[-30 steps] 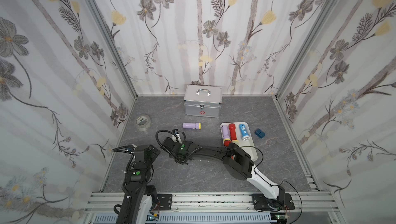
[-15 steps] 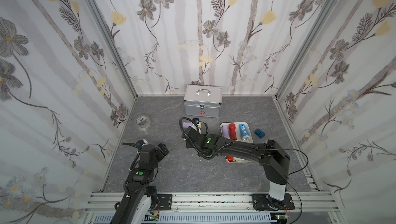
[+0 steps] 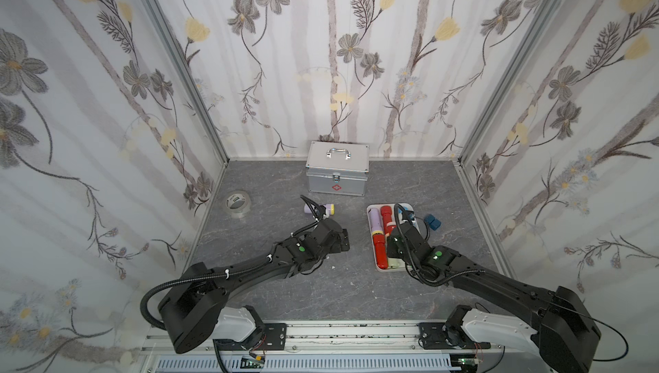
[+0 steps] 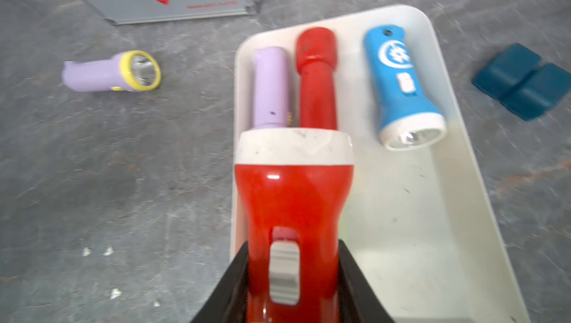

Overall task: Put the flashlights into the storage boxes
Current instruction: Move the storage box to the center of the board.

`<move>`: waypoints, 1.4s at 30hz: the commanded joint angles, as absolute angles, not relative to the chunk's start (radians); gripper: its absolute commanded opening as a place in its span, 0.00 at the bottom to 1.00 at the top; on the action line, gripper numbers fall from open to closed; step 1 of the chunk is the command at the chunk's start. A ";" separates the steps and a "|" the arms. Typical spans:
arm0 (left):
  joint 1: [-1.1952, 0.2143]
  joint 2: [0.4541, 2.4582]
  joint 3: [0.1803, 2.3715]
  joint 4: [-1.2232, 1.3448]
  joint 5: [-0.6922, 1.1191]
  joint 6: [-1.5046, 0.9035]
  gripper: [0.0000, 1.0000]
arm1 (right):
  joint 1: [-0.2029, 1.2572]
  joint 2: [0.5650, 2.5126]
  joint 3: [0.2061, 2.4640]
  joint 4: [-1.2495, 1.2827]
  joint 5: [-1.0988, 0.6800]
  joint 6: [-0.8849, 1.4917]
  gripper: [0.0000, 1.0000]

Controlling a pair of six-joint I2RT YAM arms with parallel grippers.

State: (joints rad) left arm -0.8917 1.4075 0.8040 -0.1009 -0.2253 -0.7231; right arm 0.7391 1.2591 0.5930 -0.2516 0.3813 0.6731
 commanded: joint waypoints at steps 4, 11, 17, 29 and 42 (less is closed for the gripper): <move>-0.931 1.602 0.922 0.021 -0.010 -0.732 1.00 | 0.594 1.186 0.487 -0.192 0.255 0.585 0.39; -0.953 1.799 1.041 0.037 0.101 -0.787 0.75 | 0.492 1.215 0.446 -0.165 0.156 0.543 0.40; -0.962 1.877 1.114 -0.014 0.102 -0.781 0.54 | 0.487 1.254 0.467 -0.165 0.152 0.547 0.39; -0.975 1.929 1.178 -0.155 -0.016 -0.800 0.15 | 0.488 1.324 0.523 -0.180 0.139 0.528 0.39; -0.972 1.832 1.123 -0.241 -0.127 -0.839 0.03 | 0.576 1.575 0.625 -0.127 0.126 0.562 0.39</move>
